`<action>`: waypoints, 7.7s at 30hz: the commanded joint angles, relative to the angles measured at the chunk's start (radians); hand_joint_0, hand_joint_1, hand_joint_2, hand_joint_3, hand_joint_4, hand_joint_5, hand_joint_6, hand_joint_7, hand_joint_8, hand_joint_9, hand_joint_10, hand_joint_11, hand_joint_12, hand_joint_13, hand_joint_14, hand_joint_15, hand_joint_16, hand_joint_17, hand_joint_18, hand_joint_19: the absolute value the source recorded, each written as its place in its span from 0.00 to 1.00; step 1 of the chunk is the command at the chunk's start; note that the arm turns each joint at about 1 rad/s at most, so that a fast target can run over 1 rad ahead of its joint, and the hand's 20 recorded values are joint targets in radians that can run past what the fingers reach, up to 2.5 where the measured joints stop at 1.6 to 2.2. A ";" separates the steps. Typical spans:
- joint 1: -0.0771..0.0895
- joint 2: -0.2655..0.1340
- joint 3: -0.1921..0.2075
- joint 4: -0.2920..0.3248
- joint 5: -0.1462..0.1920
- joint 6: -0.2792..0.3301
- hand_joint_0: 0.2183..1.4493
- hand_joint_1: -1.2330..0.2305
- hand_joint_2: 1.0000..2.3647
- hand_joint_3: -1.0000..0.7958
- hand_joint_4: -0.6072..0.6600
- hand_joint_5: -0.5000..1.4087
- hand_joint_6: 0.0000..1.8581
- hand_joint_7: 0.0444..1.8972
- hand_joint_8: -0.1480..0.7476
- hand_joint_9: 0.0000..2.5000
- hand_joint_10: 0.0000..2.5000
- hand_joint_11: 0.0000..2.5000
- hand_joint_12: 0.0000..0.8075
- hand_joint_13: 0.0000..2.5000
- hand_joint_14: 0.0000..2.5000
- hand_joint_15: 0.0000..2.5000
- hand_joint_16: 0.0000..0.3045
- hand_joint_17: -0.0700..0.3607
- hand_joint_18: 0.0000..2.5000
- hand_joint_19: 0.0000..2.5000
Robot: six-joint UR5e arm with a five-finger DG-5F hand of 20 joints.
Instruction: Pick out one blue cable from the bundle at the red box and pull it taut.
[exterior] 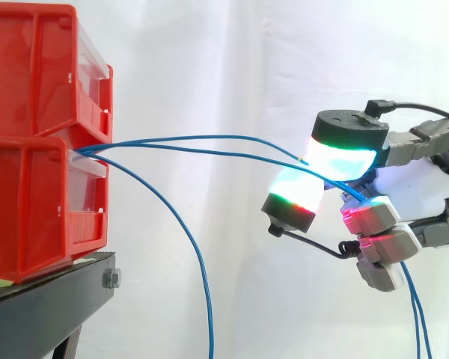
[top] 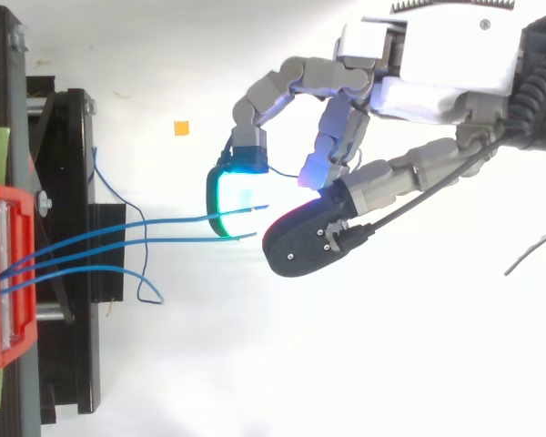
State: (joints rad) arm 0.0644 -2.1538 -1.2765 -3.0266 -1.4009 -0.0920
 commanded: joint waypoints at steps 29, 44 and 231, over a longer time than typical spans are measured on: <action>0.000 0.000 -0.001 0.006 0.003 0.002 0.27 0.43 0.01 0.40 0.53 0.21 0.49 0.51 0.56 0.51 0.01 0.31 0.57 0.51 0.01 0.32 0.19 0.47 0.39 0.30; -0.003 0.000 -0.001 0.006 0.003 0.005 0.25 0.43 0.01 0.35 0.53 0.21 0.48 0.52 0.52 0.50 0.01 0.33 0.51 0.50 0.01 0.34 0.16 0.42 0.37 0.32; 0.009 0.031 -0.113 0.135 -0.003 -0.061 0.34 0.37 0.01 0.43 0.47 0.22 0.48 0.48 0.44 0.59 0.04 0.63 0.39 0.53 0.36 0.56 0.14 0.39 0.45 0.45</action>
State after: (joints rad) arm 0.0735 -2.1230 -1.3892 -2.8916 -1.4036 -0.1534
